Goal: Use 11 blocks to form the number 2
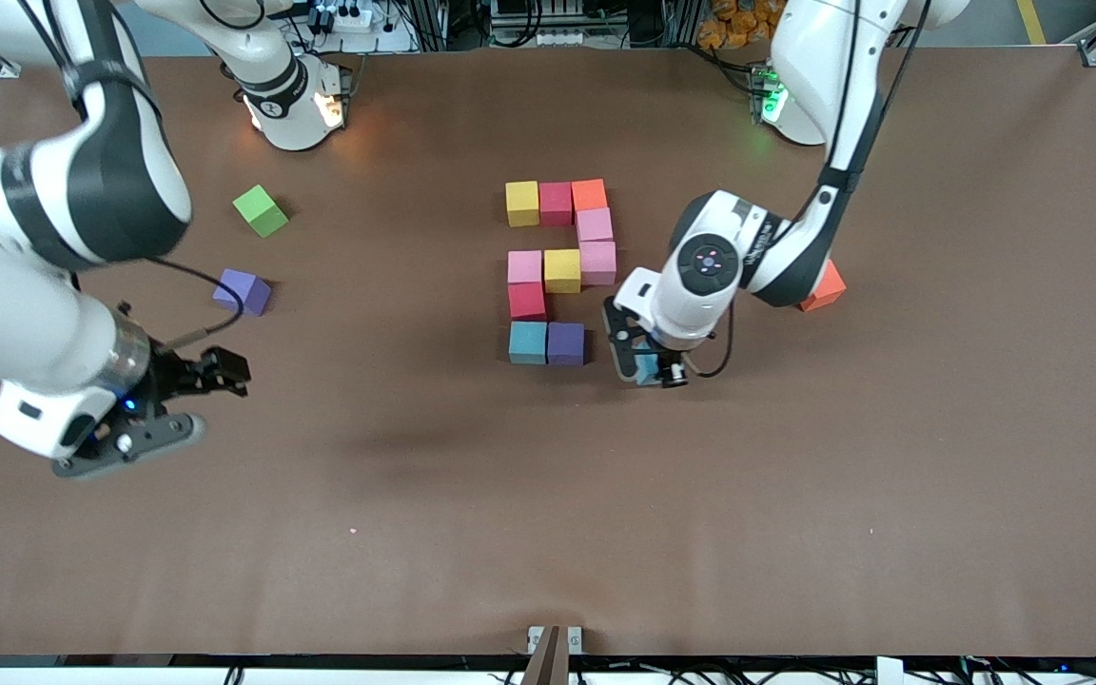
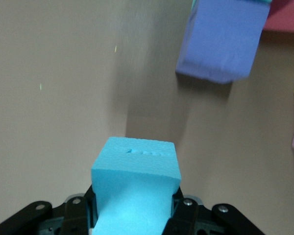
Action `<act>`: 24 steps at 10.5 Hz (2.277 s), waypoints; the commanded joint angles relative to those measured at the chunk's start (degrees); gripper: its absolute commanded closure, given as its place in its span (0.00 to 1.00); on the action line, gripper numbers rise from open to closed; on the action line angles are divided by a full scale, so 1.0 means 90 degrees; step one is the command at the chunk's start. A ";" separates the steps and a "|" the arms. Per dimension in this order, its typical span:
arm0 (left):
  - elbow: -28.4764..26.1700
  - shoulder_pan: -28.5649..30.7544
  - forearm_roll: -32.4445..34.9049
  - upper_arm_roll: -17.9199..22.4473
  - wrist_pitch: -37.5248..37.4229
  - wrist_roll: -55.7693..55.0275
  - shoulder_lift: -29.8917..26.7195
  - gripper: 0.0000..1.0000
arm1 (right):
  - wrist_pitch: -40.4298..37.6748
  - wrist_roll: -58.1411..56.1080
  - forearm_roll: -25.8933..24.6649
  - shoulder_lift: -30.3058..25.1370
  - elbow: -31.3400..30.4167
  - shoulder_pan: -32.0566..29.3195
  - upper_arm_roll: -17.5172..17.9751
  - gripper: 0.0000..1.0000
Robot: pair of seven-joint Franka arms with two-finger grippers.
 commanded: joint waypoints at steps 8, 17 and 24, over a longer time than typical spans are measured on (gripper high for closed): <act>0.0890 -0.0559 0.0249 0.0035 -0.1089 -0.0771 0.0451 0.87 | 0.0286 0.0064 0.0582 -0.2789 -0.2508 -0.0582 -0.0940 0.00; 0.1124 -0.0892 0.0866 0.0035 -0.0923 -0.1387 0.0958 0.87 | 0.0446 0.0152 0.0670 -0.2819 -0.2803 -0.0533 -0.1283 0.00; 0.1163 -0.0951 0.1071 0.0016 -0.0757 -0.1505 0.1057 0.87 | 0.0376 0.0142 0.0660 -0.2819 -0.2793 -0.0523 -0.1273 0.00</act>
